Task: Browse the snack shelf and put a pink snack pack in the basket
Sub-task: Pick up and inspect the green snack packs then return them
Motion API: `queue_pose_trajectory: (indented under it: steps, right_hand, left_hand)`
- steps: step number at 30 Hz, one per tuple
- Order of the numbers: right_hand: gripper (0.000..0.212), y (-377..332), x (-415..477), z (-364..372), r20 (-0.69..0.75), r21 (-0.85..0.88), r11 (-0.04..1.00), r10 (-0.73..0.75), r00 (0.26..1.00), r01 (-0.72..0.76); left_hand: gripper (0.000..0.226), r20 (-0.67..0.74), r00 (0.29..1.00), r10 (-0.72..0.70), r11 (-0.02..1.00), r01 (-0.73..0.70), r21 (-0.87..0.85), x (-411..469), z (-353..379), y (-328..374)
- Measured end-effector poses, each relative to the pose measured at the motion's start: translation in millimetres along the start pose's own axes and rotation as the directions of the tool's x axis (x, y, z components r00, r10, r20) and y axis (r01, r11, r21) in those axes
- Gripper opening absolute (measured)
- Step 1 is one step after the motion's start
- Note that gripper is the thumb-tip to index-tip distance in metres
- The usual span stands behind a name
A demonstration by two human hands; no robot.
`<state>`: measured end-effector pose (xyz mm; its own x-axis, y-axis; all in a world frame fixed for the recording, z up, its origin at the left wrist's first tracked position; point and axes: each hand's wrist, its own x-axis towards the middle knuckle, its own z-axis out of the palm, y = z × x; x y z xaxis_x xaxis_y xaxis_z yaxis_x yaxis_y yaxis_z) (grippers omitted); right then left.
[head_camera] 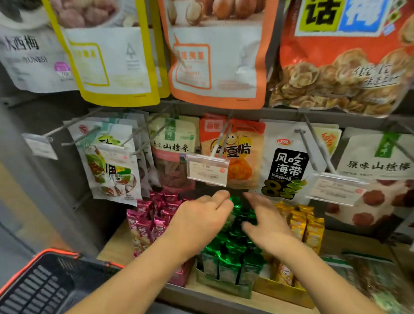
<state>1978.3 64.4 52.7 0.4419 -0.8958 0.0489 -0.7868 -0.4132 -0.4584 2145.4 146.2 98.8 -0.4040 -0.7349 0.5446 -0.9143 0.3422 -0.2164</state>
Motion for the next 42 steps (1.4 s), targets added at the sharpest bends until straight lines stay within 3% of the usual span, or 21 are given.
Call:
queue_pose_trajectory:
  steps: [2, 5, 7, 9, 11, 13, 15, 17, 19, 21, 23, 26, 28, 30, 35, 37, 38, 41, 42]
  right_hand:
    - [0.079, -10, -19, -13, 0.071, 0.231, 0.971, -0.075, 0.995, 0.057]
    - [0.062, -28, -53, -38, -0.016, 0.455, 0.873, -0.19, 0.982, 0.176]
    - [0.045, -38, -72, -58, -0.099, 0.503, 0.827, -0.235, 0.967, 0.252]
    - [0.034, -46, -91, -76, -0.101, 0.521, 0.805, -0.271, 0.957, 0.283]
    - [0.04, -49, -109, -91, -0.036, 0.538, 0.795, -0.309, 0.95, 0.279]
    - [0.051, -48, -127, -105, 0.033, 0.537, 0.802, -0.331, 0.943, 0.263]
    - [0.058, -43, -142, -111, 0.099, 0.639, 0.745, -0.329, 0.939, 0.193]
    - [0.063, -40, -155, -110, 0.158, 0.734, 0.675, -0.28, 0.947, 0.077]
    - [0.063, -39, -164, -102, 0.172, 0.759, 0.651, -0.222, 0.96, 0.014]
    - [0.062, -39, -169, -94, 0.158, 0.765, 0.644, -0.196, 0.968, 0.005]
    - [0.054, -40, -169, -87, 0.137, 0.77, 0.638, -0.198, 0.97, 0.021]
    - [0.029, -43, -166, -79, 0.057, 0.751, 0.656, -0.187, 0.981, 0.082]
    - [0.032, -42, -164, -75, -0.017, 0.708, 0.696, -0.154, 0.988, 0.12]
    - [0.033, -42, -164, -72, -0.047, 0.675, 0.724, -0.15, 0.988, 0.142]
    - [0.029, -41, -160, -69, -0.075, 0.657, 0.735, -0.153, 0.985, 0.165]
    - [0.031, -40, -159, -69, -0.073, 0.644, 0.749, -0.145, 0.987, 0.158]
    - [0.032, -40, -159, -69, -0.075, 0.637, 0.755, -0.143, 0.987, 0.158]
    - [0.036, -38, -159, -70, -0.104, 0.628, 0.756, -0.154, 0.983, 0.185]
    - [0.039, -37, -160, -71, -0.12, 0.616, 0.763, -0.156, 0.981, 0.196]
  left_hand:
    - [0.025, -0.097, 0.993, 0.066, 0.998, -0.068, -0.02, 2, -19, 11]
    - [0.024, -0.244, 0.963, 0.117, 0.989, -0.135, -0.057, 2, -53, 29]
    - [0.02, -0.334, 0.941, 0.05, 0.97, -0.126, -0.208, -2, -76, 45]
    - [0.013, -0.341, 0.929, -0.146, 0.863, -0.049, -0.503, -5, -98, 57]
    - [0.01, -0.176, 0.897, -0.406, 0.599, 0.115, -0.793, -5, -116, 62]
    - [0.016, 0.075, 0.841, -0.536, 0.3, 0.272, -0.914, -5, -126, 65]
    - [0.015, 0.253, 0.789, -0.561, 0.079, 0.355, -0.932, -7, -129, 71]
    - [0.005, 0.411, 0.765, -0.495, -0.18, 0.372, -0.911, -8, -129, 79]
    - [0.008, 0.509, 0.754, -0.416, -0.346, 0.386, -0.855, -10, -126, 86]
    - [0.011, 0.535, 0.729, -0.427, -0.344, 0.417, -0.841, -9, -121, 88]
    - [0.021, 0.511, 0.699, -0.501, -0.257, 0.443, -0.859, -8, -115, 88]
    - [0.022, 0.379, 0.692, -0.614, -0.005, 0.477, -0.879, -6, -109, 89]
    - [0.028, 0.288, 0.696, -0.658, 0.105, 0.463, -0.88, -6, -106, 92]
    - [0.033, 0.262, 0.674, -0.691, 0.083, 0.434, -0.897, -7, -102, 92]
    - [0.033, 0.364, 0.59, -0.721, -0.18, 0.348, -0.92, -9, -89, 89]
    - [0.033, 0.368, 0.58, -0.727, -0.217, 0.314, -0.924, -9, -88, 89]
    - [0.034, 0.335, 0.588, -0.736, -0.175, 0.312, -0.934, -10, -88, 89]
    - [0.037, 0.165, 0.688, -0.707, 0.084, 0.314, -0.946, -12, -94, 88]
    - [0.038, 0.143, 0.721, -0.678, 0.113, 0.294, -0.949, -13, -97, 87]
